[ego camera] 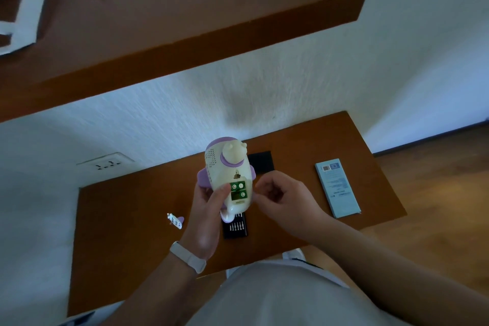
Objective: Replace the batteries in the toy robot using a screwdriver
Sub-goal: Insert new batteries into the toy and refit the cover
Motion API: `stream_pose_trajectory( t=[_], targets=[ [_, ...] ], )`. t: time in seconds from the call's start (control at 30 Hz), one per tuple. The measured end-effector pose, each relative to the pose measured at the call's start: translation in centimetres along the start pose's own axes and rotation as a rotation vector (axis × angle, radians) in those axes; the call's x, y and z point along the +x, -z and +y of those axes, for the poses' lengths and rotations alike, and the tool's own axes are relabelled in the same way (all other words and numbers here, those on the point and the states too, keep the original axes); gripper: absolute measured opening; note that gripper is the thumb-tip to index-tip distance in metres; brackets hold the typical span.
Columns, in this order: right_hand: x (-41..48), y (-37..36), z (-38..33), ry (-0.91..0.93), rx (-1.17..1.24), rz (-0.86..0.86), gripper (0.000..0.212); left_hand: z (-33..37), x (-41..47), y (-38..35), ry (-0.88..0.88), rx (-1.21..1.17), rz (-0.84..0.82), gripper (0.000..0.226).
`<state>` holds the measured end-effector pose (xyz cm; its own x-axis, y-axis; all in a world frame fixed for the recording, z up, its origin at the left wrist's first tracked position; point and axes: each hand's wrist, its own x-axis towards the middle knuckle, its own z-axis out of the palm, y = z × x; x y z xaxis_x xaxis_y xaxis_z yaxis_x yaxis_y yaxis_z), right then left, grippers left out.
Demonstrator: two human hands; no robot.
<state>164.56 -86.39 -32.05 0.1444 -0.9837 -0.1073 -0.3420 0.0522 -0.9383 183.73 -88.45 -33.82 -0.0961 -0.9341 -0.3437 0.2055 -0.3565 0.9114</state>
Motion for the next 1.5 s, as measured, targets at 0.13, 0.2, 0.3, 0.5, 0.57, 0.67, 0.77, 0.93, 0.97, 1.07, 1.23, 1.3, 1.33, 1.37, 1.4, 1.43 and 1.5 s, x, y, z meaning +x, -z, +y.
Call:
stream_pose_trajectory(
  t=[0.13, 0.2, 0.3, 0.5, 0.57, 0.67, 0.77, 0.93, 0.97, 1.07, 1.23, 1.3, 1.33, 1.37, 1.4, 1.43, 1.5],
  targets=[
    [0.5, 1.1, 5.2, -0.216, -0.109, 0.041, 0.012, 0.2, -0.1, 0.1, 0.009, 0.006, -0.02, 0.054],
    [1.0, 1.4, 8.5, -0.34, -0.211, 0.002, 0.011, 0.2, -0.2, 0.1, -0.006, 0.014, -0.033, 0.053],
    [1.5, 1.1, 12.5, -0.471, -0.349, -0.077, 0.01, 0.1, -0.5, 0.3, -0.01, 0.051, -0.027, 0.047],
    [3.5, -1.3, 14.8, -0.492, -0.441, -0.115, 0.024, 0.0, -1.0, 0.9, 0.022, 0.023, 0.018, 0.045],
    [4.3, -2.3, 14.4, -0.477, -0.497, -0.111, 0.03, 0.2, -1.1, 1.0, 0.035, 0.012, 0.033, 0.05],
    [5.2, -3.5, 14.0, -0.473, -0.579, -0.141, 0.035, 0.5, -1.2, 1.2, 0.045, 0.007, 0.063, 0.061],
    [5.6, -3.8, 14.2, -0.467, -0.608, -0.164, 0.024, 0.8, -1.3, 1.4, 0.042, -0.002, 0.074, 0.068],
    [5.1, -3.0, 14.2, -0.446, -0.583, -0.19, 0.017, 1.4, -1.2, 1.5, 0.017, -0.023, 0.03, 0.077],
    [4.8, -2.8, 14.0, -0.439, -0.556, -0.201, 0.016, 1.5, -1.1, 1.5, 0.014, -0.023, 0.023, 0.077],
    [3.7, -2.3, 12.8, -0.401, -0.431, -0.236, 0.012, 1.7, -0.9, 1.2, -0.008, -0.033, -0.003, 0.075],
    [2.0, -1.1, 9.2, -0.329, -0.297, -0.159, 0.008, 1.8, -0.4, 0.5, -0.065, -0.056, -0.128, 0.048],
    [1.5, -0.3, 7.7, -0.307, -0.253, -0.119, 0.008, 1.6, 0.0, 0.3, -0.066, -0.075, -0.143, 0.047],
    [1.3, 0.2, 7.1, -0.3, -0.23, -0.104, 0.007, 1.5, 0.1, 0.1, -0.063, -0.083, -0.148, 0.049],
    [1.0, 0.7, 6.4, -0.294, -0.207, -0.088, 0.008, 1.4, 0.2, -0.1, -0.059, -0.085, -0.156, 0.051],
    [0.8, 1.1, 5.8, -0.284, -0.182, -0.069, 0.01, 1.4, 0.4, -0.3, -0.051, -0.082, -0.16, 0.051],
    [0.6, 1.6, 5.1, -0.27, -0.157, -0.048, 0.013, 1.3, 0.6, -0.4, -0.041, -0.078, -0.156, 0.048],
    [0.1, 2.3, 3.9, -0.23, -0.129, 0.004, 0.023, 1.2, 1.0, -0.8, -0.023, -0.071, -0.156, 0.044]
  ],
)
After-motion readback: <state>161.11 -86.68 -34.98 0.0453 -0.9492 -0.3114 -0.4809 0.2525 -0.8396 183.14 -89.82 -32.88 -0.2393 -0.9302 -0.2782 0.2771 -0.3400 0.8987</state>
